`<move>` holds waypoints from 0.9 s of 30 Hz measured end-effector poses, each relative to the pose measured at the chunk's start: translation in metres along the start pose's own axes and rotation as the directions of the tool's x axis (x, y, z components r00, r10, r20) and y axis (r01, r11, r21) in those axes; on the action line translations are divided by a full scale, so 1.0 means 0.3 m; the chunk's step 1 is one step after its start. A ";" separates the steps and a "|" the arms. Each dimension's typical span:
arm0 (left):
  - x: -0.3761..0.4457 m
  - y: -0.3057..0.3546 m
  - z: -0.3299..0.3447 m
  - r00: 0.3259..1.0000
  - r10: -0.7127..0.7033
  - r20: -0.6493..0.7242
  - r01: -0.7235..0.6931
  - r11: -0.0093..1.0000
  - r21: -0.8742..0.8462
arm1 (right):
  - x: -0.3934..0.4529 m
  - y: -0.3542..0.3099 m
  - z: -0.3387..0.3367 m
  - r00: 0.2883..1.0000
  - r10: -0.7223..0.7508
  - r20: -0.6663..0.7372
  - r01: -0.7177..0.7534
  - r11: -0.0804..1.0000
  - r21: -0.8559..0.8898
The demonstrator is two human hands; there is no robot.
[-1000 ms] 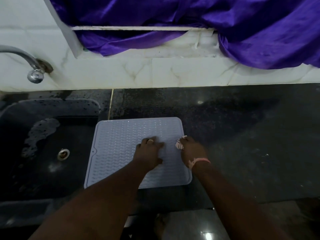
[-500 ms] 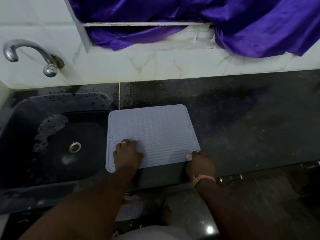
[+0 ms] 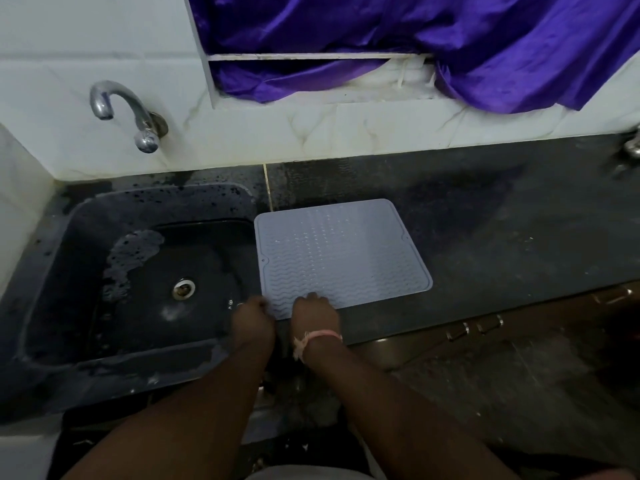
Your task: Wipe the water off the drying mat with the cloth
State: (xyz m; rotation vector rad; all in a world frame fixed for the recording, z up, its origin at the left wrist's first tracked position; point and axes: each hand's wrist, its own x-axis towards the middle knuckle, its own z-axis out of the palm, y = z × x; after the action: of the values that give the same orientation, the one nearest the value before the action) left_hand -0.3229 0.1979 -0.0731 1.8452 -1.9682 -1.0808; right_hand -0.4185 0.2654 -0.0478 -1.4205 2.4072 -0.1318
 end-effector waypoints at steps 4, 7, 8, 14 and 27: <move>0.014 -0.049 -0.040 0.999 -0.018 0.030 0.023 0.988 -0.152 | 0.013 -0.075 -0.049 0.992 -0.082 0.095 0.044 0.935 0.351; 0.023 -0.076 -0.074 0.997 -0.069 0.038 0.076 0.966 -0.246 | 0.038 -0.023 -0.089 0.999 0.037 0.016 -0.041 0.914 0.404; 0.021 -0.077 -0.081 0.996 -0.083 0.038 0.090 0.960 -0.264 | 0.039 0.007 -0.087 0.995 0.081 -0.055 -0.058 0.941 0.332; 0.043 -0.086 -0.063 0.984 -0.161 0.082 0.179 0.930 -0.321 | 0.001 -0.072 0.035 0.982 -0.191 0.005 0.190 0.980 0.062; 0.190 -0.066 -0.078 0.906 -0.323 0.273 0.419 0.593 -0.688 | 0.162 -0.090 -0.016 0.865 -0.479 0.151 0.436 0.866 0.245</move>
State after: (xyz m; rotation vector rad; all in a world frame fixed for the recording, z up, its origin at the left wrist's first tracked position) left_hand -0.3033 0.1378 -0.0870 1.7308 -0.8941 -1.8073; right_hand -0.4189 0.2096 -0.0484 -1.7848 1.7917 -0.3188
